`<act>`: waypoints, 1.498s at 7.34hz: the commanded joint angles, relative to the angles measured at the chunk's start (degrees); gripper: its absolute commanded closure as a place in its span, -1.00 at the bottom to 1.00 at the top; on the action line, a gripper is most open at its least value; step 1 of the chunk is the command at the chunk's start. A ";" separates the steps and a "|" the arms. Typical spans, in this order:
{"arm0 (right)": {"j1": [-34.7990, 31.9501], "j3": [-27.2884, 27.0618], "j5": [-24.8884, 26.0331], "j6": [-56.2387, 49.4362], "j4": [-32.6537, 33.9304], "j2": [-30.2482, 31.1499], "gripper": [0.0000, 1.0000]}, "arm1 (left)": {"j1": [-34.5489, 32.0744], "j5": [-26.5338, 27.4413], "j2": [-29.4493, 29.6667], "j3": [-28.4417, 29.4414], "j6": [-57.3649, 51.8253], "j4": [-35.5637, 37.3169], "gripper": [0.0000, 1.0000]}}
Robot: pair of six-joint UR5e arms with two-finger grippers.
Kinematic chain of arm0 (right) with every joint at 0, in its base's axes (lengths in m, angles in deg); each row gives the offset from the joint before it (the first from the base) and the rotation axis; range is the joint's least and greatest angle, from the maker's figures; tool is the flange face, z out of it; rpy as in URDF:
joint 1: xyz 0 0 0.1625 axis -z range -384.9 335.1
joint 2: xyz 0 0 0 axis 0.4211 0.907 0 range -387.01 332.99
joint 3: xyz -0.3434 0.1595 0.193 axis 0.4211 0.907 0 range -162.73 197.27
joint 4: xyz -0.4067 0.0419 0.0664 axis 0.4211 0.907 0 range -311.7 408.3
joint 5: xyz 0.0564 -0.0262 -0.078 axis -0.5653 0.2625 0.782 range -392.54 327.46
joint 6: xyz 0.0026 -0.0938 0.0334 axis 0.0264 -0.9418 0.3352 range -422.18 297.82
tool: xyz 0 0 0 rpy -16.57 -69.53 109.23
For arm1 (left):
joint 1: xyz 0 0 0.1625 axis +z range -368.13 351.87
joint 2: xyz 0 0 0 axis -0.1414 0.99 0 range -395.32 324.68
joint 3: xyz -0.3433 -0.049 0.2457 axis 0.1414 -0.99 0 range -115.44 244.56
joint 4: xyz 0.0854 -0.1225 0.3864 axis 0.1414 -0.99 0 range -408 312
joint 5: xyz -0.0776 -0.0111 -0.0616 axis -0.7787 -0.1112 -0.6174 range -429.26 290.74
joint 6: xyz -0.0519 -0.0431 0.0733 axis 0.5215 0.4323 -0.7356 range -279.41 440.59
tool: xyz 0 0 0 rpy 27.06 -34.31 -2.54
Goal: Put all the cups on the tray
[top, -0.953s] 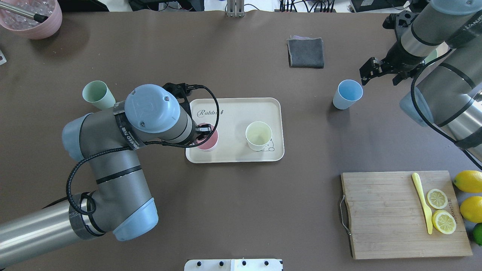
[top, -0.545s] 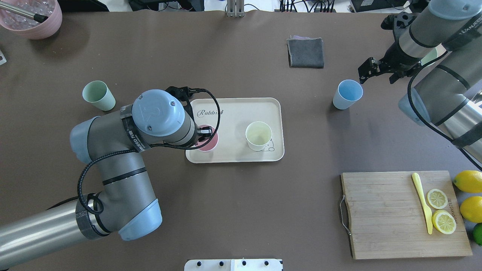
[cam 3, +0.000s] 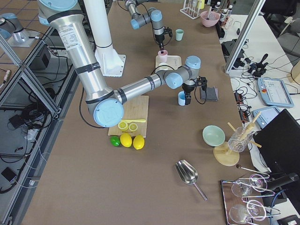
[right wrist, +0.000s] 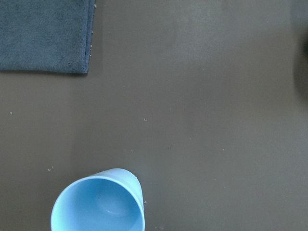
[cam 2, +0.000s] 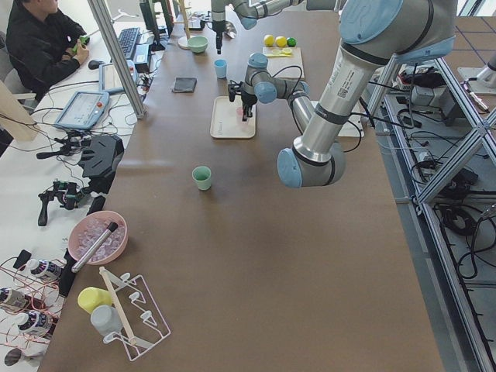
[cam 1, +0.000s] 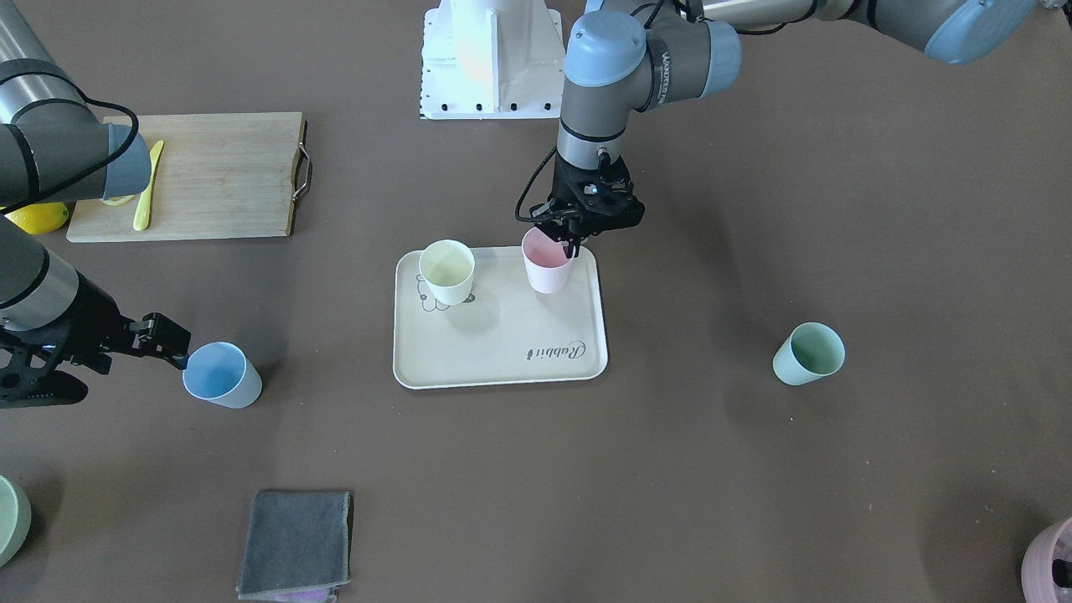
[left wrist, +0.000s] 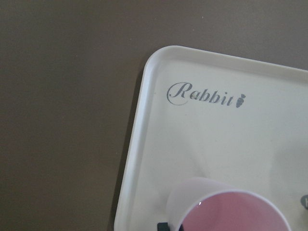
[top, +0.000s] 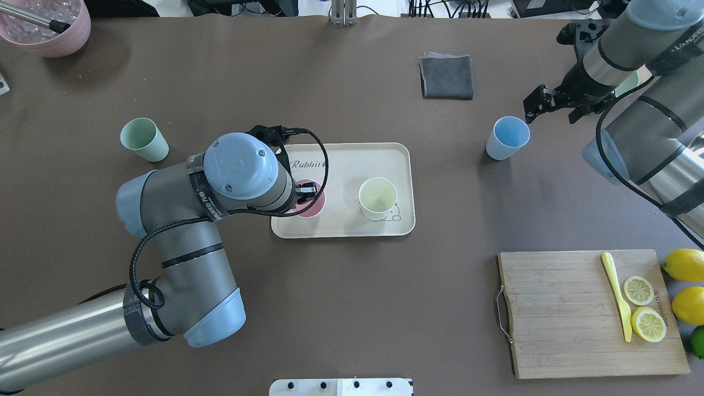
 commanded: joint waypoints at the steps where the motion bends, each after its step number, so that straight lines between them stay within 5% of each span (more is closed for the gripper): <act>1: 0.09 -0.11 0.03 0.16 -0.01 0.11 -1.00 | -0.13 0.01 0.15 0.72 -0.18 -0.78 0.80; 2: 0.09 -0.11 0.03 0.07 -0.01 0.02 -1.00 | -0.40 0.01 0.15 0.72 -0.44 -0.78 0.42; 3: 0.18 -0.11 0.03 0.16 -0.01 0.02 -1.00 | -1.09 0.01 0.15 1.16 -1.23 -0.96 -0.45; 5: 0.71 -0.28 0.20 0.24 -0.01 0.28 -1.00 | -1.63 -0.43 0.15 1.08 -2.02 -0.87 -0.77; 11: 2.73 1.73 2.74 0.07 -0.10 -0.42 -1.00 | -6.37 -4.39 -0.03 0.28 -7.56 -0.61 -0.93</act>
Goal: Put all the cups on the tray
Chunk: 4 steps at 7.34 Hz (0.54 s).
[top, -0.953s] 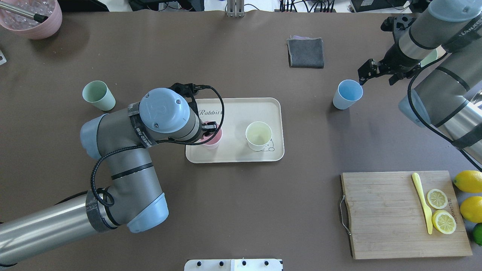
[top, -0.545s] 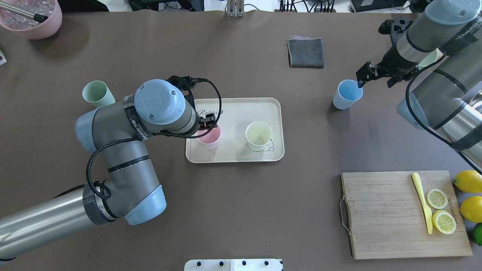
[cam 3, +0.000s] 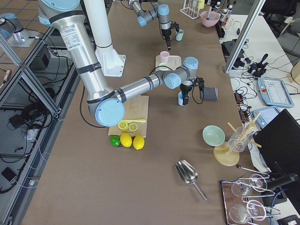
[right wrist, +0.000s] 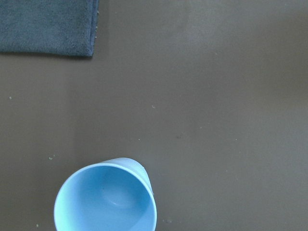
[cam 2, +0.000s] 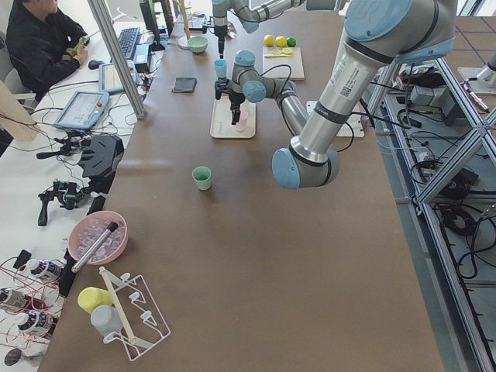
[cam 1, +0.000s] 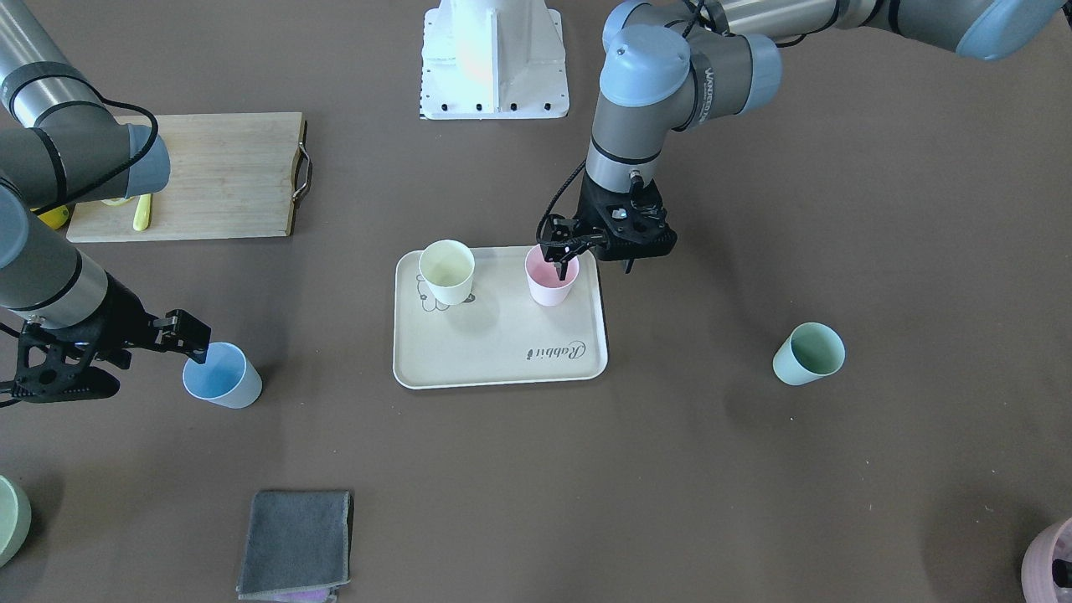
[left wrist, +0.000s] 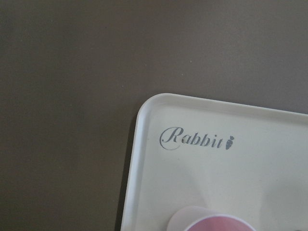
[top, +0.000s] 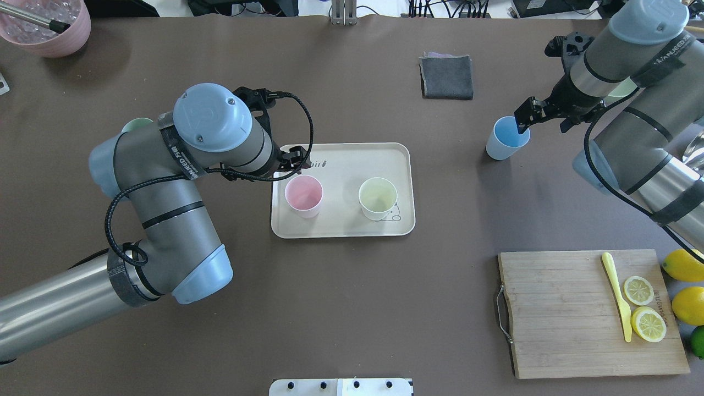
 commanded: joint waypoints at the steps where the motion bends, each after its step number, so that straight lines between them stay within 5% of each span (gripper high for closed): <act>1: 0.90 1.59 2.19 0.01 -1.51 -0.15 -1.00 | -0.20 -0.01 -0.14 -0.07 -0.43 0.00 -0.93; 4: 2.13 2.83 2.28 0.10 -3.63 -0.06 -1.00 | -0.29 -0.09 -0.14 -0.33 -0.43 0.09 -0.93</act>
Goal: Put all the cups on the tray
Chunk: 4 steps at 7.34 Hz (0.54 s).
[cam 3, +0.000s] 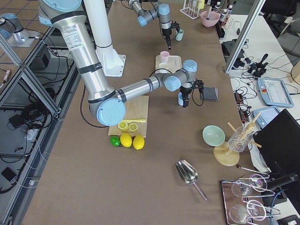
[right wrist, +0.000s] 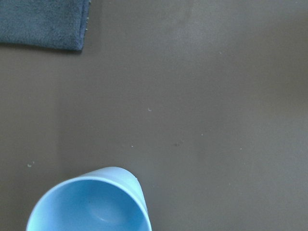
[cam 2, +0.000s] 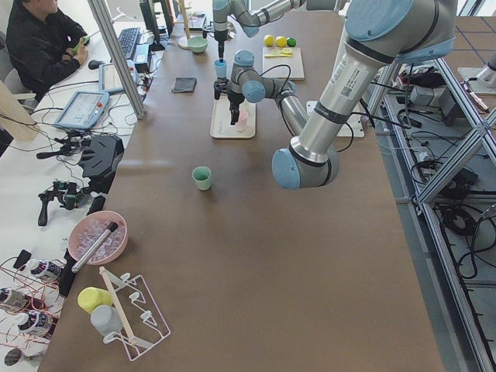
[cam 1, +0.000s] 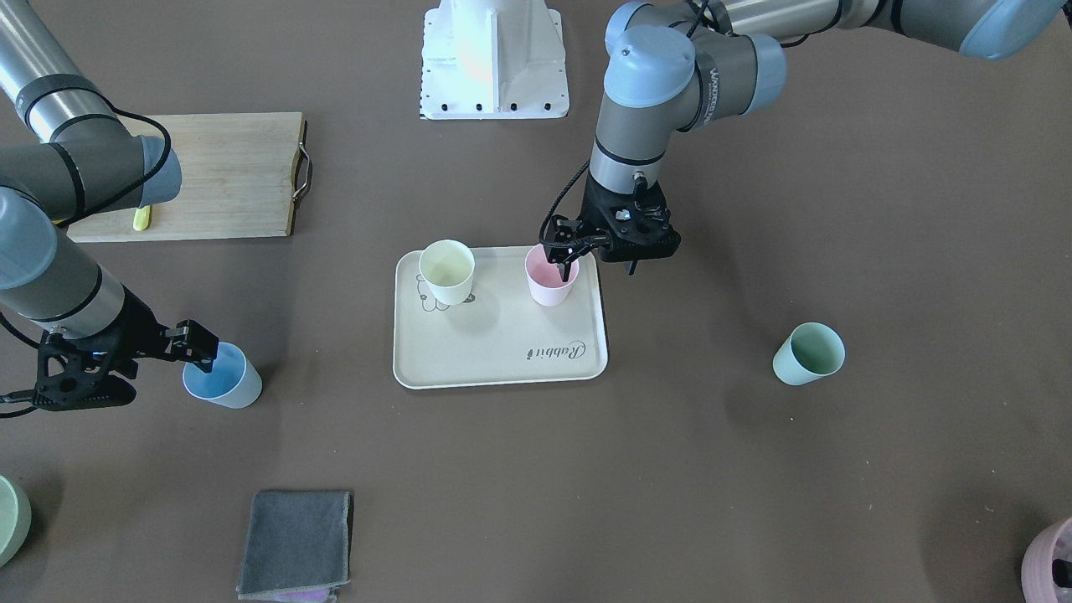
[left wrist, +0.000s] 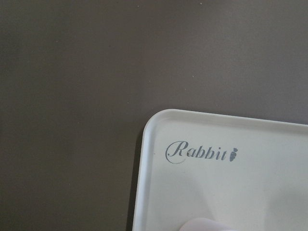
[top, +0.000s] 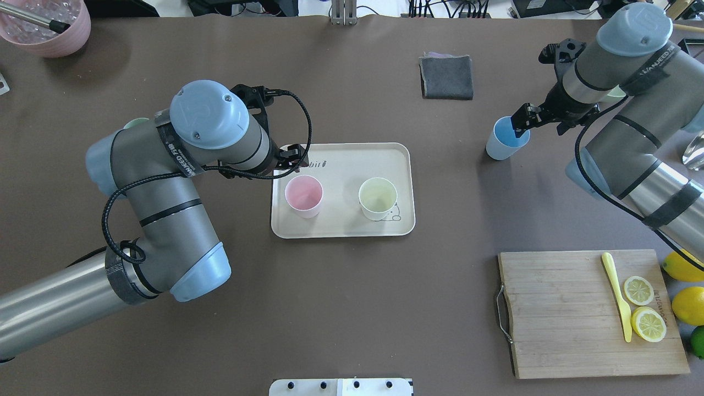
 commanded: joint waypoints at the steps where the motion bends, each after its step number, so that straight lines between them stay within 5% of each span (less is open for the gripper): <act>1: 0.62 0.28 0.08 0.04 -0.48 -0.01 -1.00 | -0.04 -0.01 -0.01 -0.19 -0.09 0.03 -0.93; 2: 0.97 0.28 0.08 -0.05 -0.48 0.07 -0.93 | -0.13 -0.01 -0.01 -0.19 -0.01 0.03 -0.93; 4: 1.15 0.37 -0.01 -0.14 -0.56 -0.01 0.84 | -0.56 -0.01 0.08 -0.27 -0.01 0.12 -0.93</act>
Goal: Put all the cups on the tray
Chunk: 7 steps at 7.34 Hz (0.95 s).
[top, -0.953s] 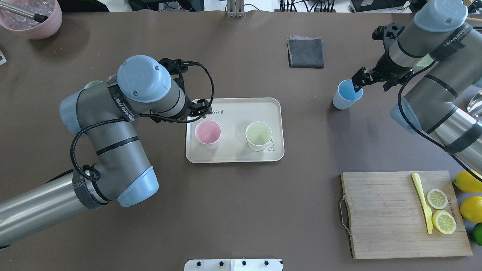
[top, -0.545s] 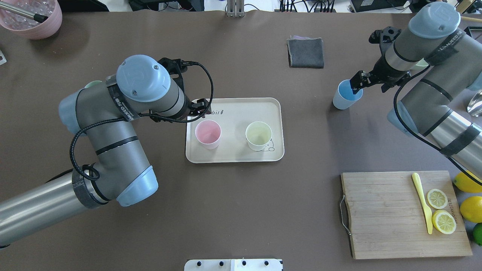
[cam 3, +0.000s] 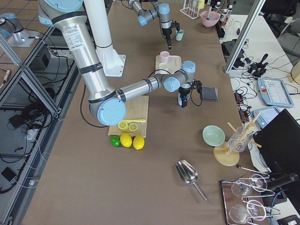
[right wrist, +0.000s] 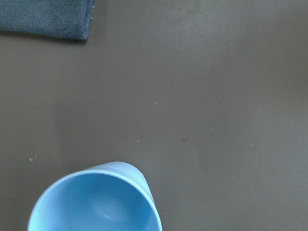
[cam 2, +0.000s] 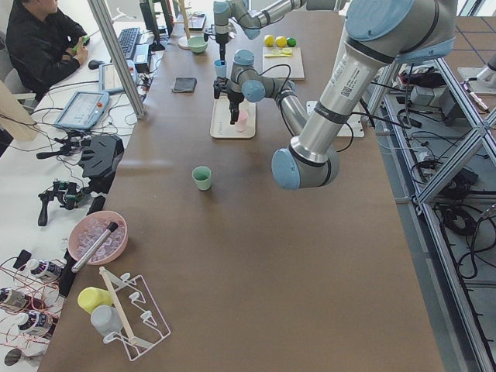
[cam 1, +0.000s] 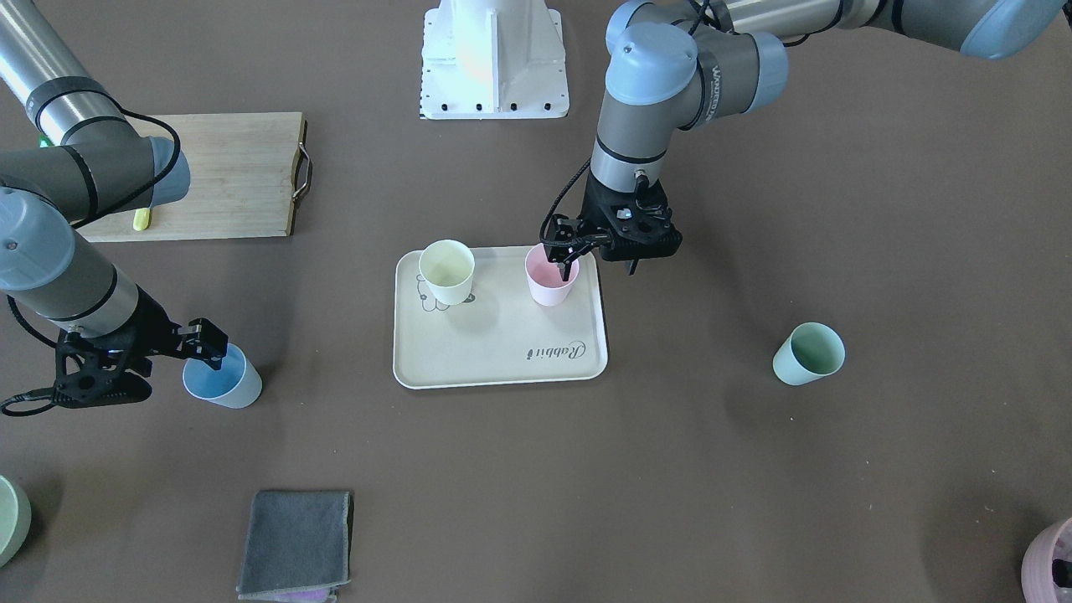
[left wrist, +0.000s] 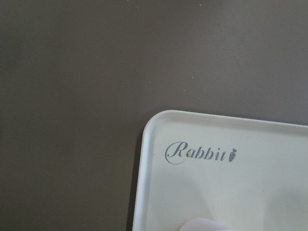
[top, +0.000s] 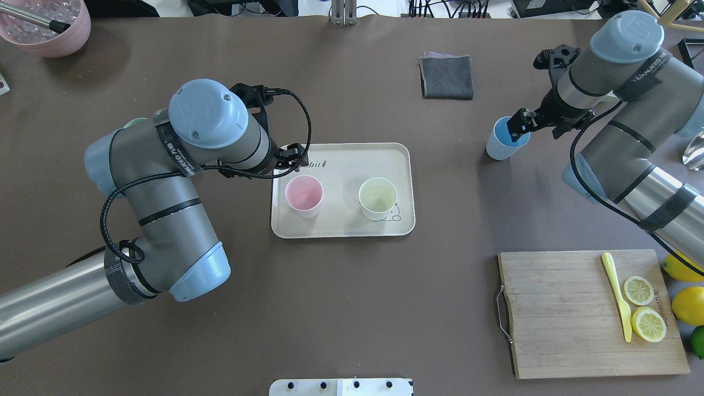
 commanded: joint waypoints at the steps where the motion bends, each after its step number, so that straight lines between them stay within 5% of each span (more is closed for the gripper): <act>1: 0.42 0.07 0.06 -0.12 -0.07 -0.06 1.00 | -0.97 -0.05 0.04 -0.04 -0.08 0.07 -0.93; 4: 0.51 -0.72 -0.90 1.80 0.28 -2.68 1.00 | -9.02 -7.14 -0.40 -0.04 -8.30 0.24 -0.93; 7: -0.89 -8.07 -6.17 2.70 5.59 -3.66 1.00 | -17.21 -9.89 -7.32 0.14 -23.06 -0.46 -0.93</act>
